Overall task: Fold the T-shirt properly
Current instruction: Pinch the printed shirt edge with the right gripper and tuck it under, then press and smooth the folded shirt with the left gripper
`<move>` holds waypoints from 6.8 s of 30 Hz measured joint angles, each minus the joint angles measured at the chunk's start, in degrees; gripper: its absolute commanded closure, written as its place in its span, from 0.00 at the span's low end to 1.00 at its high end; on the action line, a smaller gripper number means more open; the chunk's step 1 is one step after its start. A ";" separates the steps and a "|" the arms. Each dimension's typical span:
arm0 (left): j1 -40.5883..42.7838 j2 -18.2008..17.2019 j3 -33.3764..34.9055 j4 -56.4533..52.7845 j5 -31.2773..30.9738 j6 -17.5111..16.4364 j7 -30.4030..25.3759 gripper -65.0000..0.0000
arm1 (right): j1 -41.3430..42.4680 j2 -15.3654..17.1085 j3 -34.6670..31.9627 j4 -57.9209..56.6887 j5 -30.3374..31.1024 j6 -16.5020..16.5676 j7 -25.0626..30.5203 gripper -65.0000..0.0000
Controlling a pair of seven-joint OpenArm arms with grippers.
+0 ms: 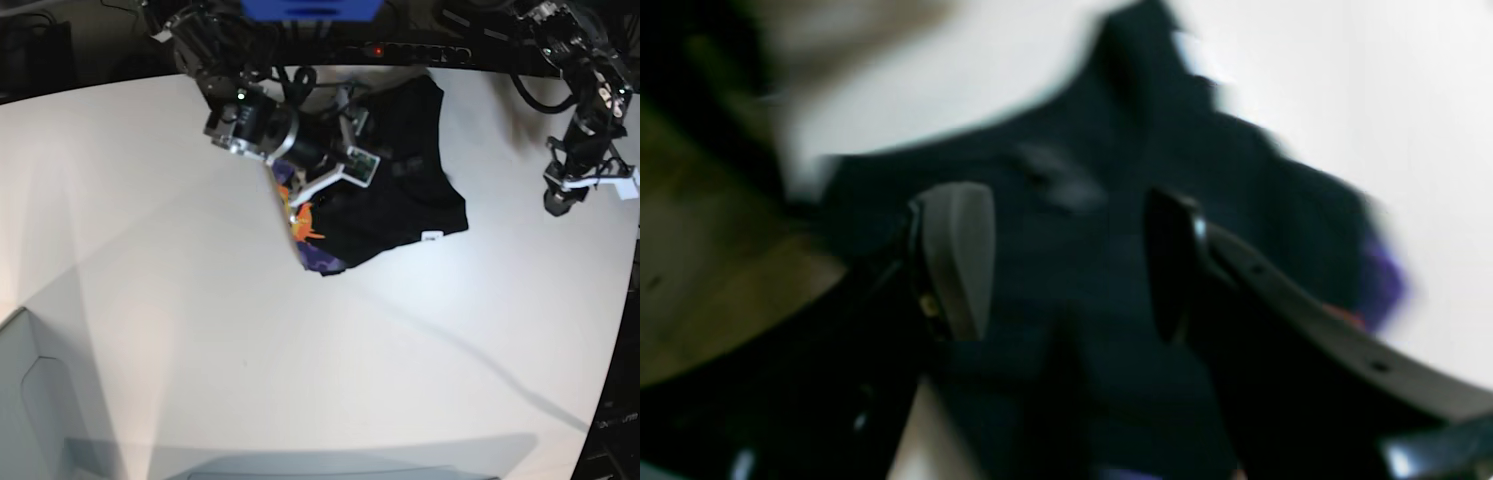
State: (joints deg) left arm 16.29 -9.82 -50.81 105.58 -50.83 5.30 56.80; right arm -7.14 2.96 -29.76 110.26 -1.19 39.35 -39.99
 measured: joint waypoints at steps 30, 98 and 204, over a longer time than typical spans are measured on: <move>0.00 -1.75 -13.25 -7.78 0.35 -0.13 -0.22 0.57 | 8.52 -4.46 17.99 -18.95 0.11 0.00 0.13 0.70; -0.15 1.07 -13.14 -7.17 0.28 -0.15 -0.37 0.57 | 17.55 -6.40 31.63 -22.62 -0.04 -0.59 -0.70 0.89; -53.72 9.97 115.75 -36.96 58.07 -29.18 -10.32 0.00 | -1.01 -9.44 74.60 -2.14 0.09 -0.59 -0.48 0.42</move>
State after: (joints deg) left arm -37.43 0.14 64.95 68.62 7.25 -23.88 46.48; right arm -8.14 -6.48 44.84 108.12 -1.10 38.76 -40.47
